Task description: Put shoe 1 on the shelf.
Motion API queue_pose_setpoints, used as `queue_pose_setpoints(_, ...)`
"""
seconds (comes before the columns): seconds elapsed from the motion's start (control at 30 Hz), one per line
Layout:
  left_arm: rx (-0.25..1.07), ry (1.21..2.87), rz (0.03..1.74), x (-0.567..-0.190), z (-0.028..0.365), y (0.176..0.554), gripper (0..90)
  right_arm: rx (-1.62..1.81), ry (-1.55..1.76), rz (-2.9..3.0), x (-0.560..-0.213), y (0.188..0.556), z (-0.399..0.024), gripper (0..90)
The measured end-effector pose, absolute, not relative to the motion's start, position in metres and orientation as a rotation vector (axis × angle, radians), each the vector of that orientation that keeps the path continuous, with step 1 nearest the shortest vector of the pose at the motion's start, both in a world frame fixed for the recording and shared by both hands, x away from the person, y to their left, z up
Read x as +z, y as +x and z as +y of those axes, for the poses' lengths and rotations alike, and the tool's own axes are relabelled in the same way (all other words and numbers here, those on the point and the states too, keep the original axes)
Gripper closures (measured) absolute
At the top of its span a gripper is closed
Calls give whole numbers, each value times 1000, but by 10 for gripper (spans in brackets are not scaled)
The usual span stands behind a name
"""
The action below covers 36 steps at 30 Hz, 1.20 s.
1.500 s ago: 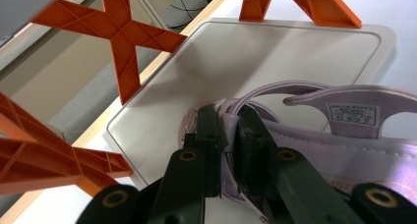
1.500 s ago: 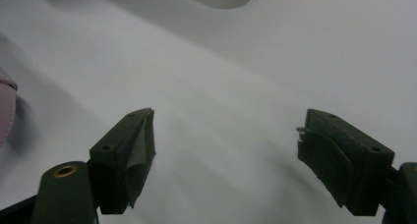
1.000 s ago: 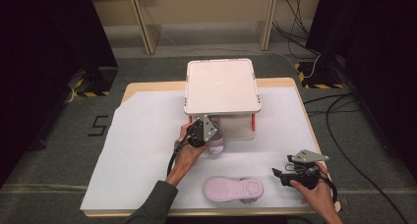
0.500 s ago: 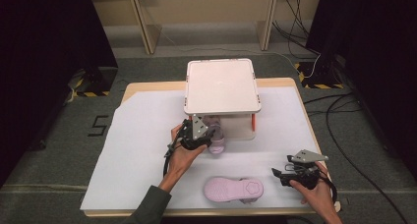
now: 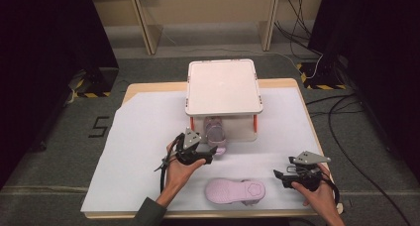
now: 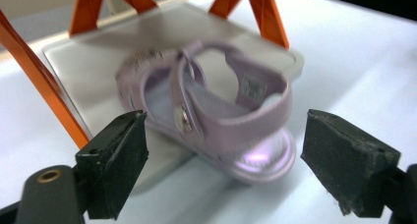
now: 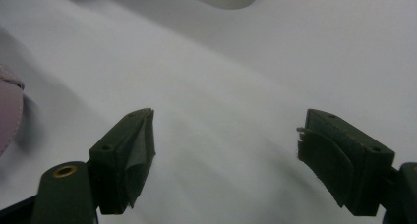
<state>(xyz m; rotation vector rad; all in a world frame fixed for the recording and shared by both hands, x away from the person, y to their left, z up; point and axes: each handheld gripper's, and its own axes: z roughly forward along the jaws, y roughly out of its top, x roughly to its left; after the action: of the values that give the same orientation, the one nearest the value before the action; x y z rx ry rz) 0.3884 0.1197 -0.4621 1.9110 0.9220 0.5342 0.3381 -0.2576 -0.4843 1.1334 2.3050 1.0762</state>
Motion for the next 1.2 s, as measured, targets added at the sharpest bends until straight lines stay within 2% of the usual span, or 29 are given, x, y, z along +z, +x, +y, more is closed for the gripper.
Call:
queue_pose_setpoints(0.1,472,1932,953,-473,113,391,164,1075,1135,2307,-484,338,-258,215)
queue_pose_setpoints(0.33,492,1980,962,-484,105,396,197,1073,1130,2311,-485,339,-258,215)
queue_pose_setpoints(0.5,466,1982,966,-488,102,399,186,1071,1126,2311,-485,338,-257,215)
queue_pose_setpoints(0.63,502,2030,920,-488,97,395,222,1070,1132,2312,-485,338,-258,215)
queue_pose_setpoints(0.8,458,2016,949,-489,100,398,219,1070,1128,2313,-485,338,-257,215)
queue_pose_setpoints(1.2,490,2020,976,-484,121,407,329,1072,1126,2310,-485,338,-257,215)
